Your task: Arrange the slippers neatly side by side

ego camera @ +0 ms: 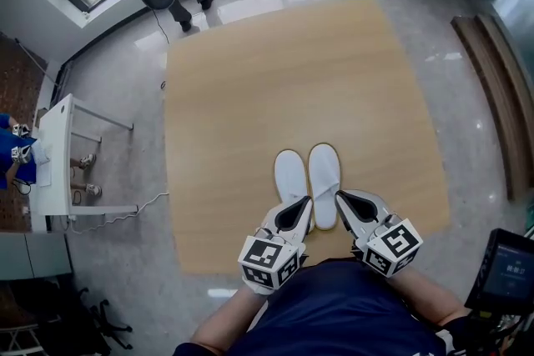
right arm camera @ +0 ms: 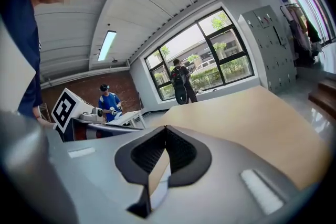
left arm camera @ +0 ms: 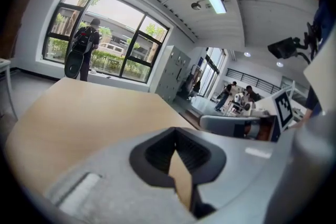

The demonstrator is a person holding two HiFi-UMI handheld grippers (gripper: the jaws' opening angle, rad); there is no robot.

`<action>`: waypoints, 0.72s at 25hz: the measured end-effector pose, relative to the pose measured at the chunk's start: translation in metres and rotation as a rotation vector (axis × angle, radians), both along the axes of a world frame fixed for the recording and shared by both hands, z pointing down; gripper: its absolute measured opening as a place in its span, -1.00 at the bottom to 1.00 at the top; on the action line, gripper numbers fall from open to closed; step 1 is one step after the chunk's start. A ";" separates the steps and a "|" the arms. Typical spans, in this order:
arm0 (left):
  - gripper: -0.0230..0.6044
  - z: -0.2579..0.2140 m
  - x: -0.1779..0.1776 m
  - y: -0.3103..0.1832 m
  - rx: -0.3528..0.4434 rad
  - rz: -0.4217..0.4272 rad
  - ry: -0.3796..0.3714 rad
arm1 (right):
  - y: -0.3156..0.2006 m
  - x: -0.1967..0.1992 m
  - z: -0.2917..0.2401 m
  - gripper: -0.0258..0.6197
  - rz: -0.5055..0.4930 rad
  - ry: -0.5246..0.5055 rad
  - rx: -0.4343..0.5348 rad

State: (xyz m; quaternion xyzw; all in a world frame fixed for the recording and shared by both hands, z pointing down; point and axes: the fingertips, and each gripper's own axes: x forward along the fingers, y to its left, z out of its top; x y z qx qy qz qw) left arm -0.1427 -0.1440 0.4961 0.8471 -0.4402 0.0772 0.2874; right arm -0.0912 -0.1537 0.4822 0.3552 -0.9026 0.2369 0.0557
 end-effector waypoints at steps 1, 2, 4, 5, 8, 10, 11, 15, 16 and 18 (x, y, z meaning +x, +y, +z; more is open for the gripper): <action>-0.91 0.000 0.001 0.001 -0.009 -0.001 0.012 | 0.000 -0.001 -0.001 -0.90 -0.003 0.002 0.009; -0.92 0.000 0.002 0.001 -0.014 -0.001 0.021 | 0.000 -0.002 -0.002 -0.90 -0.006 0.003 0.016; -0.92 -0.001 0.006 0.003 -0.012 0.003 0.026 | 0.001 -0.002 -0.003 -0.90 -0.009 0.001 0.021; -0.92 -0.001 0.008 0.004 -0.009 0.006 0.025 | 0.002 -0.001 -0.003 -0.90 -0.009 -0.001 0.022; -0.92 0.000 0.010 0.005 -0.011 0.009 0.025 | 0.002 0.001 -0.002 -0.90 -0.012 -0.003 0.021; -0.92 0.001 0.009 0.006 -0.014 0.009 0.022 | 0.002 0.000 -0.001 -0.90 -0.013 -0.005 0.021; -0.92 0.002 0.009 0.006 -0.015 0.010 0.021 | 0.002 0.000 -0.001 -0.90 -0.013 -0.006 0.023; -0.92 0.002 0.012 0.010 -0.022 0.014 0.014 | 0.005 0.003 -0.005 -0.90 -0.012 0.003 0.035; -0.92 0.003 0.013 0.010 -0.024 0.015 0.012 | 0.005 0.004 -0.005 -0.90 -0.011 0.006 0.037; -0.92 0.004 0.013 0.010 -0.026 0.016 0.010 | 0.004 0.005 -0.004 -0.90 -0.011 0.011 0.039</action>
